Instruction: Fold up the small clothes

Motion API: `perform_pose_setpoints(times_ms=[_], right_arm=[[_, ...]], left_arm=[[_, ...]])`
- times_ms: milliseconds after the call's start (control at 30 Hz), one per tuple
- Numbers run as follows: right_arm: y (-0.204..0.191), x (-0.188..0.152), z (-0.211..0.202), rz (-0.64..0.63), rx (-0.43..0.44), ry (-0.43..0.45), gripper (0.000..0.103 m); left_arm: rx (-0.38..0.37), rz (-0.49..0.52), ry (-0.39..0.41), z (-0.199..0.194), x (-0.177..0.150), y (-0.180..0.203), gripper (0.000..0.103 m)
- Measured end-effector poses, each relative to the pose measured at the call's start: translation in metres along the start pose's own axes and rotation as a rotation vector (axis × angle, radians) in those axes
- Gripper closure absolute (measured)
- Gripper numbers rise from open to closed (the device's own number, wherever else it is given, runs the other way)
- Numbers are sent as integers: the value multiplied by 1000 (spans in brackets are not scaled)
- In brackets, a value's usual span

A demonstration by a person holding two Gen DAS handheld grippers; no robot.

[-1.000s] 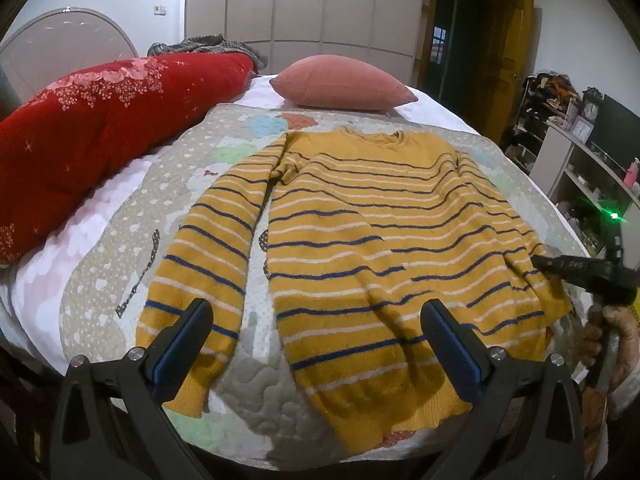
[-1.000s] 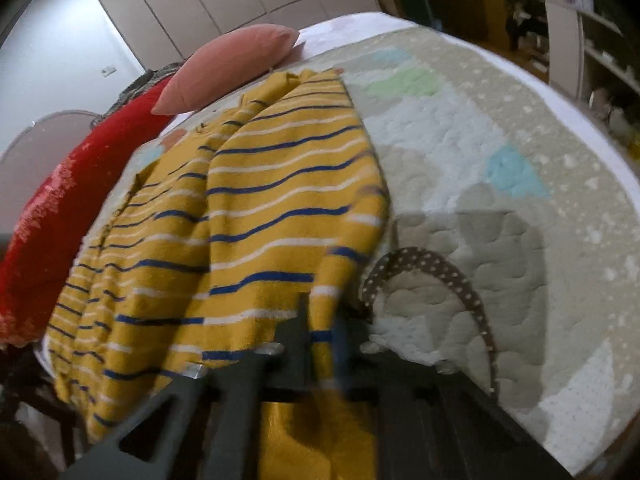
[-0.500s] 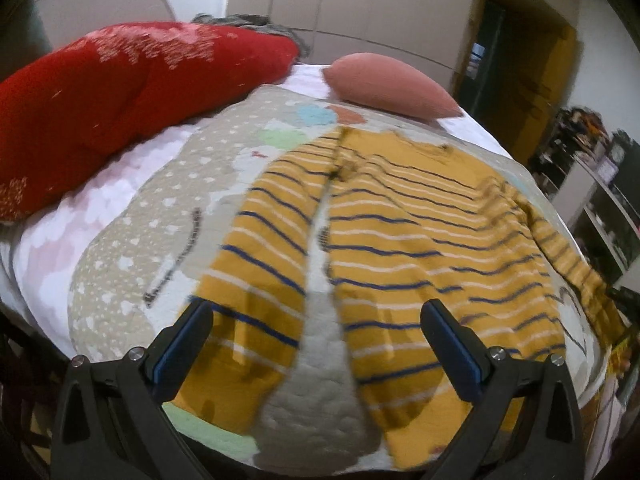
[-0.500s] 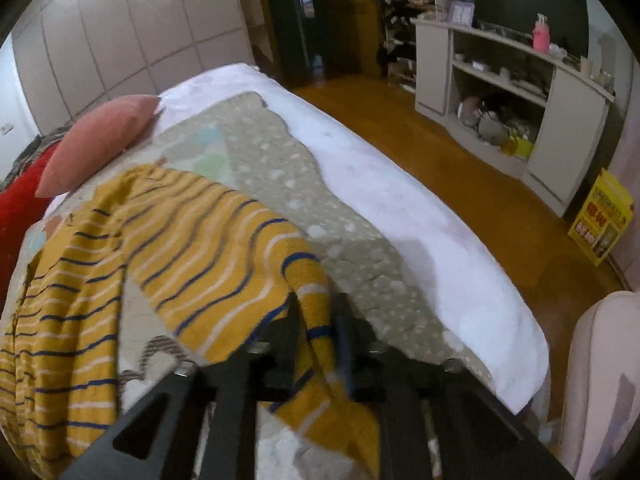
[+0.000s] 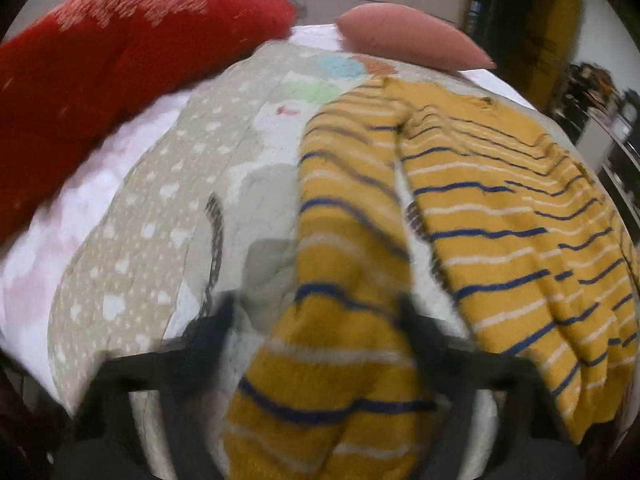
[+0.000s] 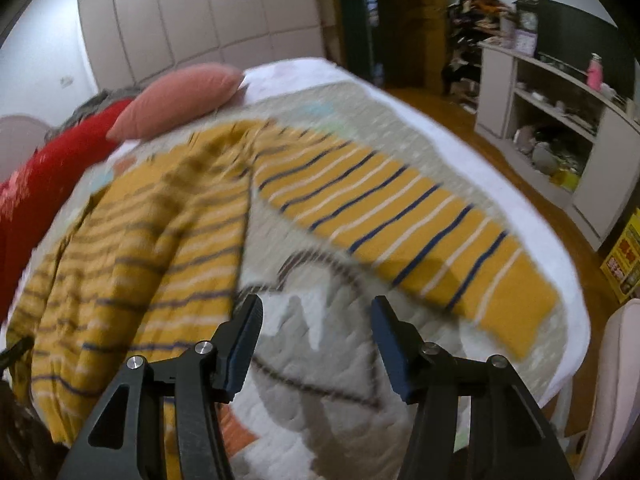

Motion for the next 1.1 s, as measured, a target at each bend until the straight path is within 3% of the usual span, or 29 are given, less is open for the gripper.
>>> perform_pose_setpoints(times_ms=[67, 100, 233, 300, 367, 433, 500, 567, 667, 800, 867, 1000, 1067, 1100], right_arm=[[-5, -7, 0, -1, 12, -15, 43], [-8, -9, 0, -5, 16, -19, 43], [-15, -10, -1, -12, 3, -21, 43], [-15, -9, -4, -6, -5, -15, 43], [-16, -7, -7, 6, -13, -3, 43], [-15, -4, -10, 20, -10, 6, 43], [-16, -5, -10, 36, 16, 0, 43], [-19, -9, -6, 52, 60, -25, 43], [-28, -22, 1, 84, 140, -64, 43], [-39, -37, 7, 87, 192, -82, 42], [-40, -41, 7, 83, 201, -79, 39], [-45, -48, 6, 116, 257, -80, 34], [-54, -54, 6, 133, 287, -84, 33], [-59, -57, 5, 132, 292, -77, 33]], left_arm=[[-6, -27, -4, -4, 13, -11, 95], [19, -57, 8, -7, 23, -25, 95], [240, -127, 67, -14, 64, -101, 94], [266, -184, 60, -17, 73, -130, 85], [248, -229, 78, -25, 73, -141, 85], [193, -242, 105, -39, 64, -134, 74], [95, -251, 119, -52, 48, -109, 49], [-11, -245, 127, -57, 37, -78, 41], [-199, -205, 72, -54, 9, -14, 40], [-367, -147, -36, -42, -26, 59, 40], [-402, -105, -64, -38, -38, 88, 39], [-484, -58, -75, -39, -51, 136, 19], [-462, -58, -93, -32, -54, 150, 19], [-446, -54, -95, -34, -55, 150, 28]])
Point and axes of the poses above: each gripper's, at about its wrist camera, not at the fingertips, and z roughly the way its jaws point, y to its right, x to its top, the point moved 9 cm from there along z, roughly the way its jaws point, and after that the axes turned 3 degrees about -x, right-handed, at the moved point
